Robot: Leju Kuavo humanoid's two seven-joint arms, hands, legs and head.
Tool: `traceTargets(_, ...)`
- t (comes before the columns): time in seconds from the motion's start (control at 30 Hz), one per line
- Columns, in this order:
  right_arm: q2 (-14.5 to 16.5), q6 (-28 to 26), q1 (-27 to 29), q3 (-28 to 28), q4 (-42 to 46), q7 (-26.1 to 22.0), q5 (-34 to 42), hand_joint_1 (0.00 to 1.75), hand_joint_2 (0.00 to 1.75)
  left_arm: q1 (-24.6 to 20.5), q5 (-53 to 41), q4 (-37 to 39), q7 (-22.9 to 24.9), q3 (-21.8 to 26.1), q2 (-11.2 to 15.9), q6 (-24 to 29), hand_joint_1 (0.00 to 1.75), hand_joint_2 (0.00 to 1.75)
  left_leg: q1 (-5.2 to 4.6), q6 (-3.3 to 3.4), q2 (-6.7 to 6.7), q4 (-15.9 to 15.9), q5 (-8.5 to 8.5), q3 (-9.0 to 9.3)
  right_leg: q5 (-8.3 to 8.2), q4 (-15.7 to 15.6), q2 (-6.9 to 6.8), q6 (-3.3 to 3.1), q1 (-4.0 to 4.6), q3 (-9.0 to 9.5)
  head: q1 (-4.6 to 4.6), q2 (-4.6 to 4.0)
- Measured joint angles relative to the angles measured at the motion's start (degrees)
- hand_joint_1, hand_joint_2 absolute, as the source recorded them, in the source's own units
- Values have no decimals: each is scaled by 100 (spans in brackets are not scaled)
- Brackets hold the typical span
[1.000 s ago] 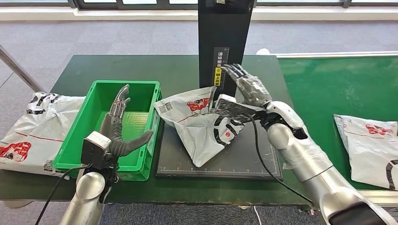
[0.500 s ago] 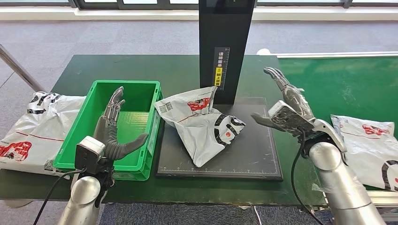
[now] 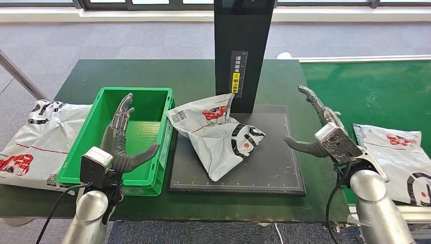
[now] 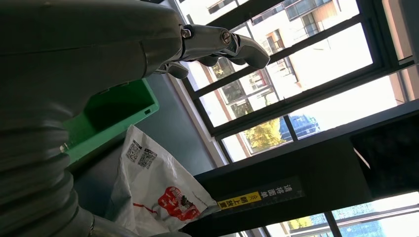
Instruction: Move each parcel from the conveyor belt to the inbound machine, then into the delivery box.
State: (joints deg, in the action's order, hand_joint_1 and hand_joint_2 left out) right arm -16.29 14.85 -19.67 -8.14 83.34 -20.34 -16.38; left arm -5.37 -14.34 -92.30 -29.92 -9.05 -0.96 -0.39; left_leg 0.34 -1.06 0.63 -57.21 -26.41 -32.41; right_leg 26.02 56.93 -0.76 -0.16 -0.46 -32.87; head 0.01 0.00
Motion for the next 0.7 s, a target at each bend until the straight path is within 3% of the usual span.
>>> traceTargets(0.1,104,465,366,179,98,-99,1142,0,175,-1,-1,0,1,9,1,-1,0,175,1,0,-4,0,-1,-1,2,0,-5,1,1,1,0,0)
traceTargets(0.23,411,552,990,361,368,-178,1989,0,175,-5,-65,0,38,33,-12,-14,0,175,1,-1,-6,2,-3,-3,5,0,-6,3,2,-2,-1,0)
traceTargets(0.4,675,526,1472,472,685,-184,2146,0,175,-57,-107,0,75,33,-51,-54,0,175,1,-1,0,3,-3,-4,6,0,-4,4,1,-4,-1,0)
traceTargets(0.7,810,517,1665,557,876,-147,2156,0,175,-85,-110,0,87,33,-78,-55,0,175,1,0,0,0,-2,-3,4,0,0,5,-2,-3,-1,0)
